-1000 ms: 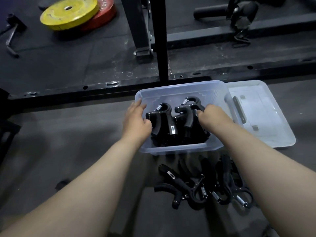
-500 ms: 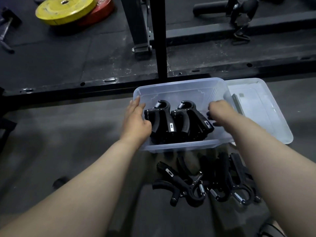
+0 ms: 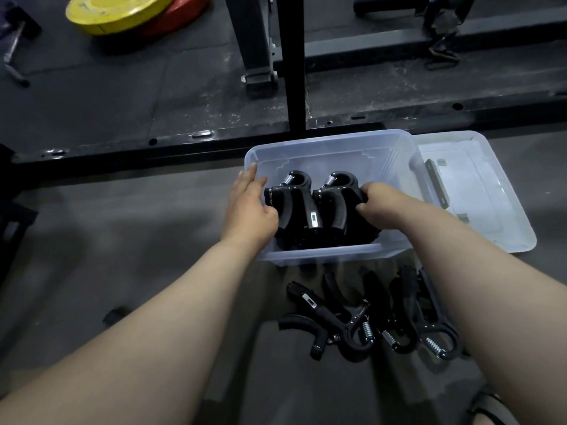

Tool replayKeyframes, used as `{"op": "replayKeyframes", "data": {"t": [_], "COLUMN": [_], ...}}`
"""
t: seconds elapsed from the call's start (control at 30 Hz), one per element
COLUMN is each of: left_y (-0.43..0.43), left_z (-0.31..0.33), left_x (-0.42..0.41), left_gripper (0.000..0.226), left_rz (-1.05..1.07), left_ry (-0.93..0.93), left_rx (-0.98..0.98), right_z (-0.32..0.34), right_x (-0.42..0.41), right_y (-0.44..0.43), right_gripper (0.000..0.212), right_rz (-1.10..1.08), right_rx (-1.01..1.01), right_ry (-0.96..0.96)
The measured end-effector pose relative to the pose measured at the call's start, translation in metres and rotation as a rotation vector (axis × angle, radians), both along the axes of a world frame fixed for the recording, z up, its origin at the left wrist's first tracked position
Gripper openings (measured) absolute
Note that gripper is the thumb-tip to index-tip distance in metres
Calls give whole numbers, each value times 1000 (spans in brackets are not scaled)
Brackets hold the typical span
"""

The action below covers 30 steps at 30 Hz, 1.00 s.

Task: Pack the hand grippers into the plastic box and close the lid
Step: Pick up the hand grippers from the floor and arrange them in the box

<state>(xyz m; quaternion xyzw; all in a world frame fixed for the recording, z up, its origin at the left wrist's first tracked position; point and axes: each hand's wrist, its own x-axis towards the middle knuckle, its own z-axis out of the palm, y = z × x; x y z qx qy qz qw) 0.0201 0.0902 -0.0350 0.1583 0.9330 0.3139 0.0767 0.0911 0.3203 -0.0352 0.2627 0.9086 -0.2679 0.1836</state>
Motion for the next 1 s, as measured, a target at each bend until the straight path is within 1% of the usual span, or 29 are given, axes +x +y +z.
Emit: {"op": "replayKeyframes", "data": {"t": [0.1,0.2,0.23,0.3,0.37,0.47,0.53,0.6,0.7,0.73,0.8,0.9,1.0], "left_y": [1,-1,-2,-7,-16,-41,-66,-98,-148,-163,-189,-205,-204], "left_z": [0,-1,-2,-3,-4,-4,-11,-22,-38,-43,-54,-70,-79], "left_x": [0,-1,-1,-1,1,6,8,8,17,23,38,56,62], "left_gripper": [59,59,57,53,51,53,51,52,53,51,53,76,90], "left_rz": [-1,-9,-17,-47,-60,69,196,323,463,474,484,495,424], "left_ry": [-1,-22,-25,2,42,25,-6,-96,-327,-391,-493,-611,-633], "left_rx": [8,17,25,44,75,137,51,-120,-343,-414,-515,-535,-595], "right_z": [1,11,15,23,28,26,24,21,16,14,10,9,10], "right_x": [0,-2,-3,-8,-15,-27,-35,-41,-43,-42,-38,-37,-38], "right_y": [-2,-12,-16,-29,-48,-89,-120,-149,-180,-186,-191,-187,-186], "right_gripper": [24,31,36,47,48,42,40,44,67,74,79,78,79], "right_rz": [2,-83,-120,-146,-66,94,165,233,236,220,190,166,175], "right_rx": [29,33,69,187,203,93,12,-59,-124,-138,-154,-184,-183], "right_ry": [-18,-14,19,146,262,340,360,370,357,343,318,316,307]}}
